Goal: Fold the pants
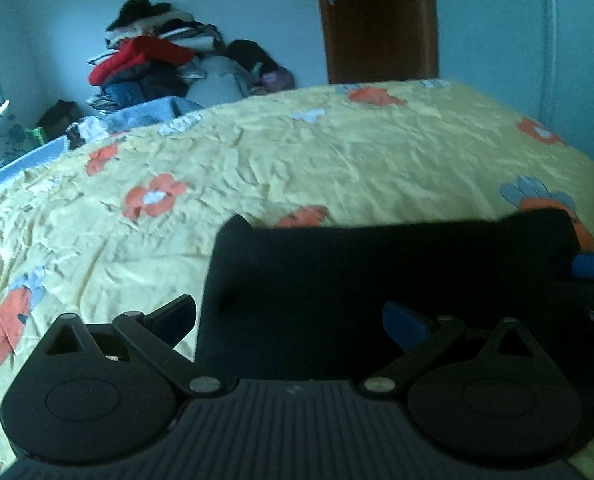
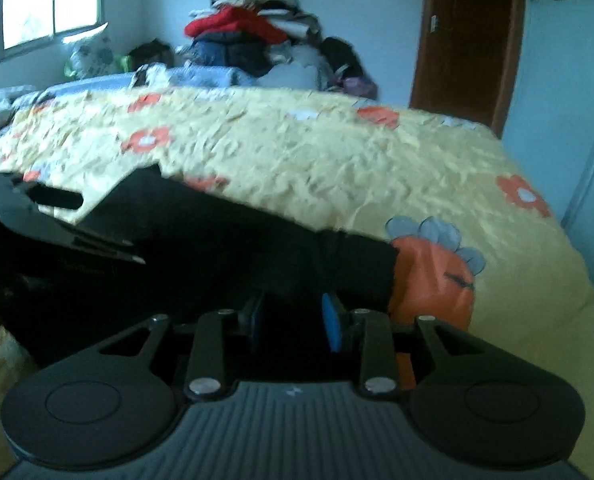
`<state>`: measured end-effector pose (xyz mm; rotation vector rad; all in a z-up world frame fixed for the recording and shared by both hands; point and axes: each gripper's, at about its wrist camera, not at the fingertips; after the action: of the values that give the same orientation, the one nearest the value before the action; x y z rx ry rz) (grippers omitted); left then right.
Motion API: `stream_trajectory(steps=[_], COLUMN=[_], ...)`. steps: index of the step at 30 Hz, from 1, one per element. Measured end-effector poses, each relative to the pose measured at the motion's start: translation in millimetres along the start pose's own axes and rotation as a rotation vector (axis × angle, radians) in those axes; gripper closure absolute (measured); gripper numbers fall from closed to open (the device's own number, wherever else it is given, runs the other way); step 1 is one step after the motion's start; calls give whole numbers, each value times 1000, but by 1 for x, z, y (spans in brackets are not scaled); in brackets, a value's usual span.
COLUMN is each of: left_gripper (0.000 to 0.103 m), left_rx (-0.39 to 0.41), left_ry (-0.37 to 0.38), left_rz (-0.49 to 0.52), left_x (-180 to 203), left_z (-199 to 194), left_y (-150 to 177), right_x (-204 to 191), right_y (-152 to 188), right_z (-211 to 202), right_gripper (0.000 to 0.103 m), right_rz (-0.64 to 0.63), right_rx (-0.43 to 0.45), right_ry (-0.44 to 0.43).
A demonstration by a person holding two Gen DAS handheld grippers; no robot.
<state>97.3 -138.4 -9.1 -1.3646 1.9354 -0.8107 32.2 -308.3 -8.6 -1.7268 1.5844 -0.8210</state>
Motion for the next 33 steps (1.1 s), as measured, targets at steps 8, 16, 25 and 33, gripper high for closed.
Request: stream_trajectory(steps=[8,16,25,33], left_gripper=[2,2,2,1], left_rx=[-12,45,14,28], left_ry=[-28,-49,-48,-31], left_rz=[7,-37,-109,-99], left_x=[2,-7,-26,-20], left_z=[0,-16,-21,-29], left_y=[8,5,7,10], right_x=[-14,-47,-80,-88], right_y=[9,-2,21,22], right_z=[-3,9,29,30], right_gripper=[67,59,9,0], right_rz=[-44,-2,-127,-161], right_rx=[-16,42,104,99], right_ry=[18,-38,37,82])
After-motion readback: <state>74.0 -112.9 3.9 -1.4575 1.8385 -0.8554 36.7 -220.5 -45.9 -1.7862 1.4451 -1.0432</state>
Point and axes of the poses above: each gripper's, at about its wrist camera, not at the fingertips, and z roughly the way its jaws point, x to its right, y to its underside, and after that the axes turned 2 degrees about -z, right-handed
